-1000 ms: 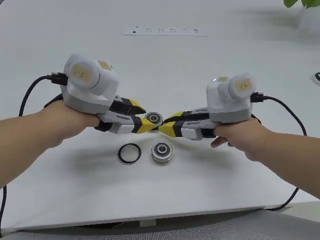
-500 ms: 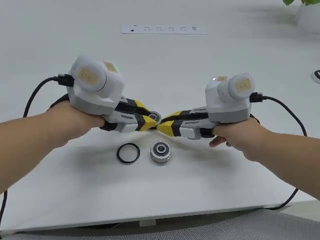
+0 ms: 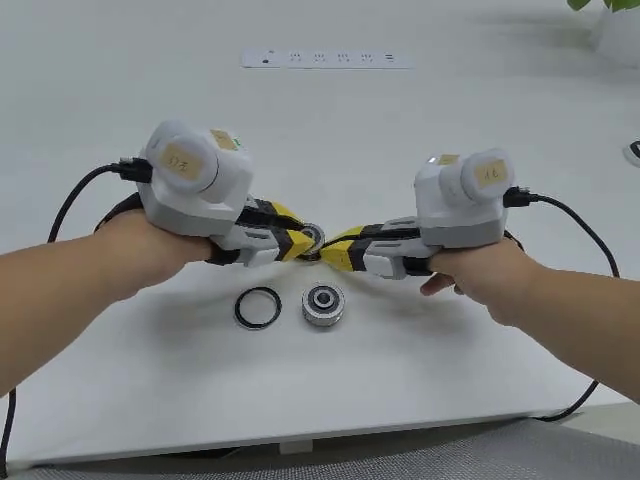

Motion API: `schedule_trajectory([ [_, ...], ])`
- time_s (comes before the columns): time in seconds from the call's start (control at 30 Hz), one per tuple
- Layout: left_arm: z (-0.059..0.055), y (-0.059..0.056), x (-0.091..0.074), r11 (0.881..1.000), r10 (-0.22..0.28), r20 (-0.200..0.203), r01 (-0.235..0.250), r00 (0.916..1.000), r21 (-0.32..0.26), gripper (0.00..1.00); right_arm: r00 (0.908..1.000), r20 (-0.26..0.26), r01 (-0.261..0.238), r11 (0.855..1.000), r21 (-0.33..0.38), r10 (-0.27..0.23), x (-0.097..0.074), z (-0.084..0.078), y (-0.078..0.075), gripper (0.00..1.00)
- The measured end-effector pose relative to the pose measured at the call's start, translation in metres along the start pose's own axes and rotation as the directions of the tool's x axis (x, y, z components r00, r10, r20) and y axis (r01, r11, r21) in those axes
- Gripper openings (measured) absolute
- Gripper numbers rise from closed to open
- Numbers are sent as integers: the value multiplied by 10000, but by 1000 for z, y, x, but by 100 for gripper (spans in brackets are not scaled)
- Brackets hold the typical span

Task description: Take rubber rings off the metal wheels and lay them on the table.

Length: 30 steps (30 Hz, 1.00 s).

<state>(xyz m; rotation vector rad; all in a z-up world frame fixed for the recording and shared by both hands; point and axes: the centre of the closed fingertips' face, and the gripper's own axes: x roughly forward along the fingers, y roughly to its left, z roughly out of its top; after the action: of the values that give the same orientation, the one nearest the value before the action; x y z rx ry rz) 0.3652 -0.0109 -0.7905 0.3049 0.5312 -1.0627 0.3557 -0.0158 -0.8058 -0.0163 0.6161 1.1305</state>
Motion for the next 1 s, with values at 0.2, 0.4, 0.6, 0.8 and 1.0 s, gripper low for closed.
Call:
schedule_trajectory([
  [0.2,-1,-1,-1,10000,34,-12,-34,10000,70,13,9991,379,155,9968,779,-185,-7,3,-6,0],
  [0.4,-1,-3,-1,9999,118,-90,-118,9999,66,12,9968,733,211,9912,1311,-309,-8,9,-8,0],
  [0.6,-1,-3,-1,9993,339,-200,-336,9992,169,12,9962,803,193,9873,1579,-323,-9,12,-7,0],
  [0.8,-1,-4,0,9986,469,-312,-461,9984,272,12,9968,750,146,9853,1701,-277,-8,14,-3,0],
  [1.0,-1,-4,0,9981,540,-359,-528,9979,313,12,9976,658,110,9890,1476,-209,-7,17,3,0],
])
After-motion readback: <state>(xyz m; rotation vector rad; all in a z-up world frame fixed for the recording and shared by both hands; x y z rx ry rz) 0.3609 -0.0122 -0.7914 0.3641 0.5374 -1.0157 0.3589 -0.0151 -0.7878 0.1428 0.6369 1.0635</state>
